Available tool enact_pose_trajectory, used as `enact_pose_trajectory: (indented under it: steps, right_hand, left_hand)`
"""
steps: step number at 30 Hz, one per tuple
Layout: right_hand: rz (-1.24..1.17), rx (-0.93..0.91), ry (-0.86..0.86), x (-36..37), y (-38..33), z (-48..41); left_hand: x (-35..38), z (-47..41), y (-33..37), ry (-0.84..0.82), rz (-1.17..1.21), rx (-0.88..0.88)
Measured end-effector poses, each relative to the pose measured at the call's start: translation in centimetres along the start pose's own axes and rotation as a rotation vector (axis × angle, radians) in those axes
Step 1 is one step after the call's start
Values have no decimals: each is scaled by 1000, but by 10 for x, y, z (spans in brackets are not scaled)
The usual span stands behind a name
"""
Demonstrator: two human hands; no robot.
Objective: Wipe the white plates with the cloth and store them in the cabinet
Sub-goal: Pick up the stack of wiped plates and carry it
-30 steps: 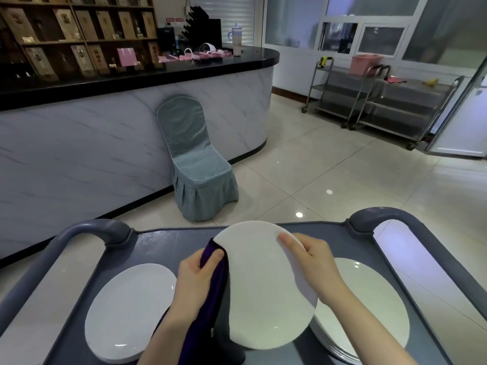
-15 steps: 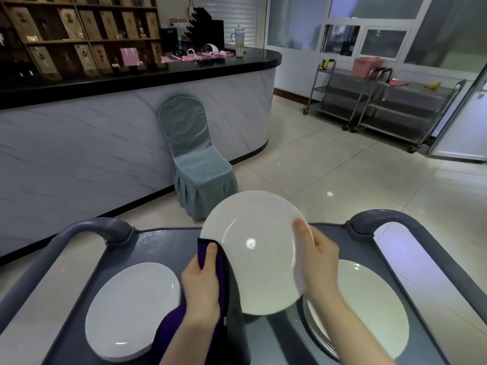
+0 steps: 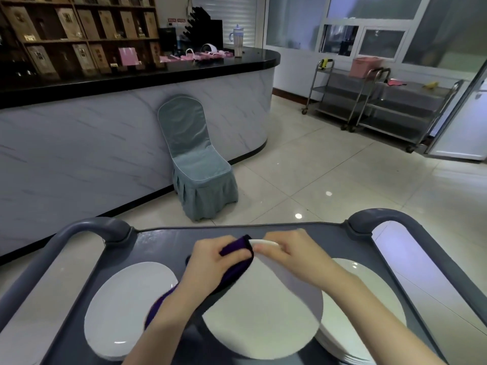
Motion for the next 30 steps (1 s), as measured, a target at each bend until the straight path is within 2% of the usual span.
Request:
enact_pose_trajectory:
  steps: [3,7,9,12,16,19,21,23,25,27,30]
  right_hand:
    - [19,-54,92,-3,2,4]
    - [-295,140,393,-20,34,18]
    - [-447,243,481,-10,49,26]
    - [-441,264,447,0,52,30]
    - [-209,127,208,2,26,15]
    - [-71,48,110,5,10,9]
    - [-138,64,193,-7,13,12]
    - [-277,132,368,-16,23,18]
    - [-415,194,506,-12,33,24]
    - [-448,232,519,-2,39,26]
    - [-361,176,411,0,30,23]
  left_hand:
    - [4,13,-4,67,91,-24]
    - [4,37,-51,349,363,-307]
    - [3,38,-58,360,380,-370]
    - [-11,28,-42,278,259,-273]
    - [-9,11,-18,67,24,-106]
    - [0,13,-18,-28,-27,-98]
    - [-4,23,-24,82,93,-135]
    - [-7,38,-42,258,266,-251]
    - [-4,48,-56,352,422,-372]
    - [-8,50,-56,369,417,-382]
    - [-24,44,-35,310,279,-245]
Point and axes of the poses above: each hand's wrist, its own z-axis away from the middle knuckle, its own x-axis out of the palm, y = z × x, the point moved 7 cm from there along -z, towards the middle knuckle, and after that the axes turned 8 degrees about -y, right-handed, at the moved point
